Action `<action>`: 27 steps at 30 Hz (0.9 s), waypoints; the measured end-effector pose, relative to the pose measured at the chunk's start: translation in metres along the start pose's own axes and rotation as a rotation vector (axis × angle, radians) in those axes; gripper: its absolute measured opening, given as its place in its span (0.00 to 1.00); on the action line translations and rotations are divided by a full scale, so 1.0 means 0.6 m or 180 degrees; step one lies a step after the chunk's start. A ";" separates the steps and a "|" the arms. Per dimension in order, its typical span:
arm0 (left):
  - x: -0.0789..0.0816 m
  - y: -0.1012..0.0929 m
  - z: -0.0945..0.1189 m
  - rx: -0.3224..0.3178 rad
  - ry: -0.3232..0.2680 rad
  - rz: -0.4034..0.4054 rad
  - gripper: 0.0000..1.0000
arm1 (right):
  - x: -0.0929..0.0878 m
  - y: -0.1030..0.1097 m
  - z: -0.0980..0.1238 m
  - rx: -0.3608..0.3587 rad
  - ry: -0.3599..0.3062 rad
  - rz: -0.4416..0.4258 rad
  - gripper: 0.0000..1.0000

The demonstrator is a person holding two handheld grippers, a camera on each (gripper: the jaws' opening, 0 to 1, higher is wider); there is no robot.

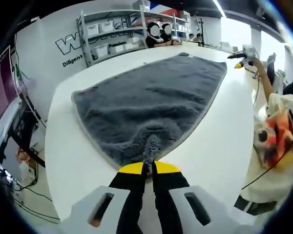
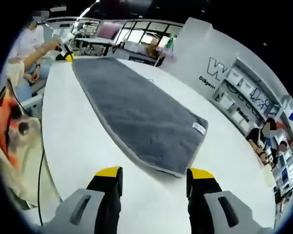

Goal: Fold the towel on the table until its edges align and the towel forms a compact rectangular stack.

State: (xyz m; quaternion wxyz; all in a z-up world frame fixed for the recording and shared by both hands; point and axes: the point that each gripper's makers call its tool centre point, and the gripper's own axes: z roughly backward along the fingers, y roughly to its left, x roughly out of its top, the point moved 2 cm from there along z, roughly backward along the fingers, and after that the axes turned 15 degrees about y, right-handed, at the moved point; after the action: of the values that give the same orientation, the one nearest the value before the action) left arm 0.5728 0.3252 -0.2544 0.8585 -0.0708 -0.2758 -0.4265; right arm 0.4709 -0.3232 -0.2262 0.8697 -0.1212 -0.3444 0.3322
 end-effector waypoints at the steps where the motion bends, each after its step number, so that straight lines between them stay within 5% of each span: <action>1: 0.000 0.001 -0.001 -0.0001 0.0002 -0.0001 0.05 | 0.000 -0.003 -0.004 -0.0012 0.0019 0.0022 0.47; 14: 0.001 0.003 -0.004 0.0002 0.0005 -0.0014 0.05 | -0.013 -0.032 -0.057 -0.0164 0.0497 0.0559 0.26; 22: 0.002 0.001 -0.005 -0.0003 -0.0012 0.0004 0.05 | -0.019 -0.030 -0.068 -0.0133 0.0541 0.0629 0.01; 27: 0.003 0.001 -0.006 0.0021 0.0021 0.0012 0.04 | -0.026 -0.031 -0.063 -0.0045 0.0444 0.0513 0.00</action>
State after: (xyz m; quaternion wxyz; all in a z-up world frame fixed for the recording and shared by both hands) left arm 0.5758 0.3232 -0.2564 0.8604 -0.0671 -0.2742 -0.4242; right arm 0.4974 -0.3467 -0.2540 0.8611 -0.1775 -0.2746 0.3894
